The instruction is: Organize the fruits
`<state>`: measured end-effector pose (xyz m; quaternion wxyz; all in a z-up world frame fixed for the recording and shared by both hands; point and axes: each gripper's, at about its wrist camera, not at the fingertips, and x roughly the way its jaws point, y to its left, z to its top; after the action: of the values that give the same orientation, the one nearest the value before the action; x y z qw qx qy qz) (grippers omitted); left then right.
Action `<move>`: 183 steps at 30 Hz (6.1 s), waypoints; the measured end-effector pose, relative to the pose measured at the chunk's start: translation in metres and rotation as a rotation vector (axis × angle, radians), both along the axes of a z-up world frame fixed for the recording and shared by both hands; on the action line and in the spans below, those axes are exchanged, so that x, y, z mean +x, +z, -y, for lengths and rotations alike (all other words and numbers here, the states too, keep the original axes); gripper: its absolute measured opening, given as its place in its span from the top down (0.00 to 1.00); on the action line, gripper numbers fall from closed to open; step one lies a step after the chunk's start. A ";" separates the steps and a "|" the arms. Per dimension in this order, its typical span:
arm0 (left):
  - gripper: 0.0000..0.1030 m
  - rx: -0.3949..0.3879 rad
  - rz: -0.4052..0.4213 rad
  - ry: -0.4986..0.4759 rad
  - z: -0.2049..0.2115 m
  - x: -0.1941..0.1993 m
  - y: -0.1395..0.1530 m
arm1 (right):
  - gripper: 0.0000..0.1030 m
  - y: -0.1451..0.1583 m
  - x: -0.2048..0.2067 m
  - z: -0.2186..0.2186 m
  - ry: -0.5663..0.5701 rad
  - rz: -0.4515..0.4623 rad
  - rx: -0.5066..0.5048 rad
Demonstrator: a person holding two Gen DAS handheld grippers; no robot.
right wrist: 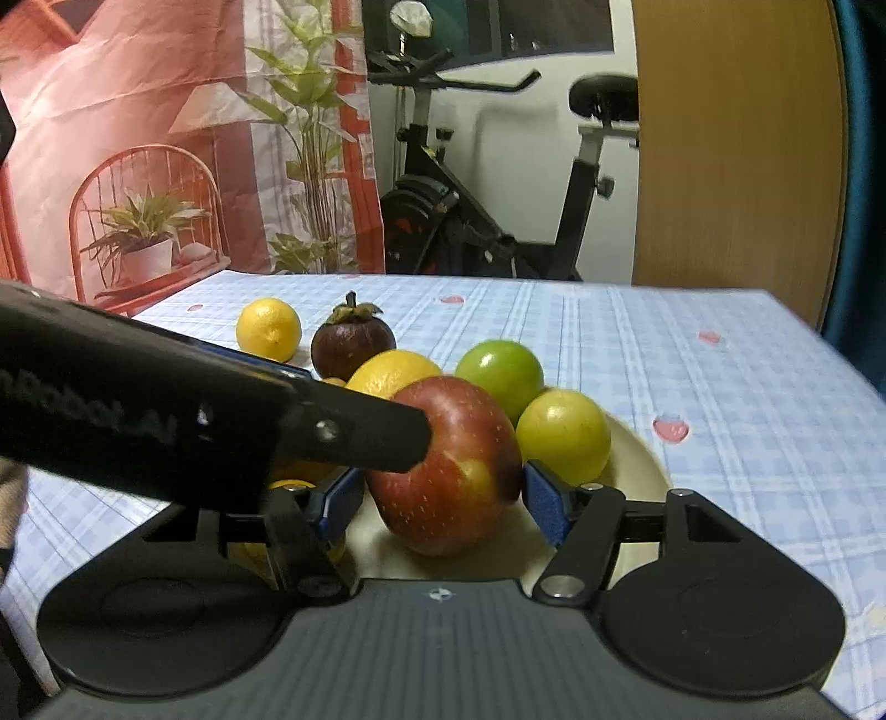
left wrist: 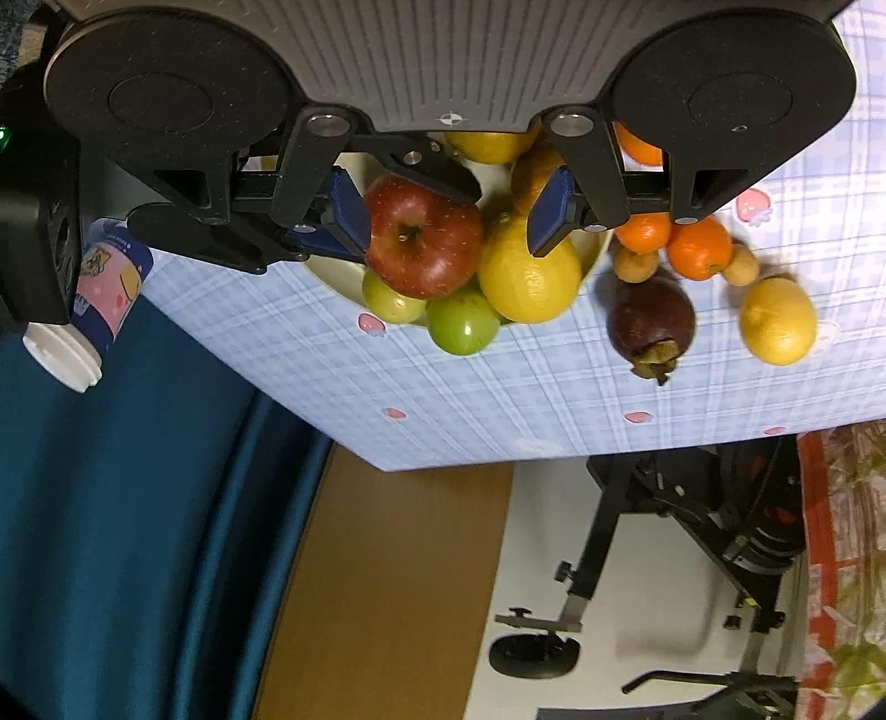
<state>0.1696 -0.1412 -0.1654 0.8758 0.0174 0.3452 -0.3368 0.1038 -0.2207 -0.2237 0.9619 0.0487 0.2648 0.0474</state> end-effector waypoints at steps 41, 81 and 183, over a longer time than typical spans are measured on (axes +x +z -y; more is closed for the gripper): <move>0.38 -0.062 0.028 0.423 -0.144 0.032 0.025 | 0.47 0.036 0.002 -0.074 0.246 0.056 -0.047; 0.38 -0.130 -0.071 0.410 -0.161 0.034 -0.009 | 0.56 0.007 0.036 -0.125 0.293 -0.083 -0.129; 0.59 -0.031 -0.183 0.064 -0.063 0.121 -0.026 | 0.68 -0.003 0.079 -0.103 0.295 -0.143 -0.134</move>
<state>0.2902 -0.0781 -0.1911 0.8512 -0.0380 0.4188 -0.3140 0.1829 -0.1176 -0.2271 0.9244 -0.0515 0.3392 0.1666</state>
